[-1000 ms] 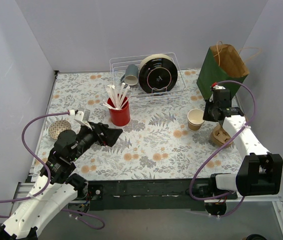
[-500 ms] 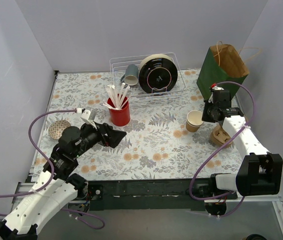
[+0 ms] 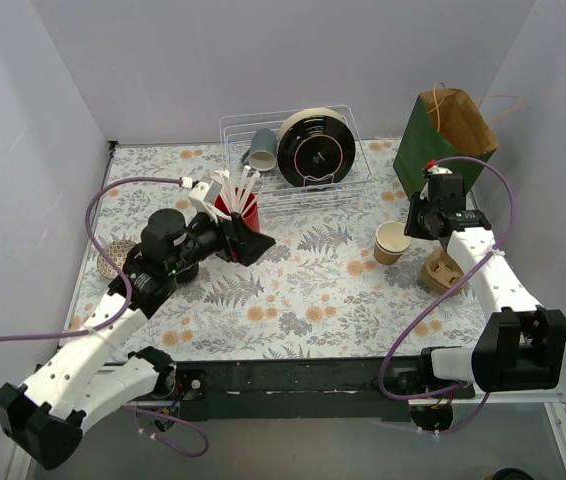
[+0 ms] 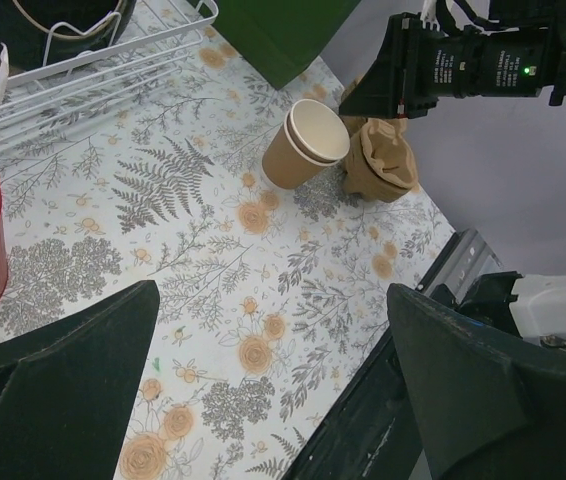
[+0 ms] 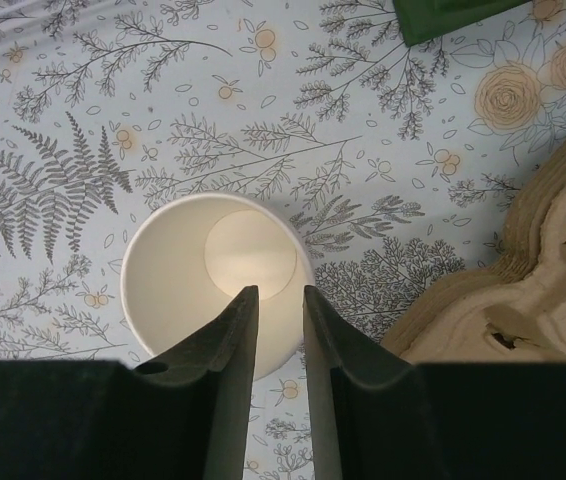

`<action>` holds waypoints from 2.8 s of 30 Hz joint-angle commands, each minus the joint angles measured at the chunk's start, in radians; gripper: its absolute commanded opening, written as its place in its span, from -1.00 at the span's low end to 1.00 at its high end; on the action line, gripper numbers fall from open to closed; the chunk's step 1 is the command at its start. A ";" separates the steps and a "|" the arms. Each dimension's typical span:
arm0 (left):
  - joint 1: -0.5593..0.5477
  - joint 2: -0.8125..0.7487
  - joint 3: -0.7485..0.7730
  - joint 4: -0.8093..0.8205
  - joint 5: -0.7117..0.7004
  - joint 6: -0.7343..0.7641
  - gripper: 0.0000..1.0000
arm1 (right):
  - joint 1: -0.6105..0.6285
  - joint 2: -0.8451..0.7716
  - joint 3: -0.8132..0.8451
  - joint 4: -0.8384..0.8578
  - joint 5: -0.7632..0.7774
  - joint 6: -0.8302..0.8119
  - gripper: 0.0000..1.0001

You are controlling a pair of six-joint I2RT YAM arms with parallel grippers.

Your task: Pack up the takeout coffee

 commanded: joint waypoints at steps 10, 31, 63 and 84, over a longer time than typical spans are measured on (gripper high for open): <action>0.001 0.190 0.095 0.060 0.066 0.027 0.96 | -0.010 0.057 0.029 0.005 0.031 -0.027 -0.37; 0.001 0.181 0.050 0.105 0.076 0.068 0.95 | -0.015 0.063 0.025 0.026 0.032 -0.028 -0.88; -0.264 0.820 0.227 0.589 -0.024 -0.349 -0.57 | -0.015 -0.207 -0.076 0.049 -0.367 0.098 -0.97; -0.289 0.900 0.250 0.565 -0.055 -0.337 -0.40 | -0.015 -0.200 0.022 -0.001 -0.328 0.090 -0.97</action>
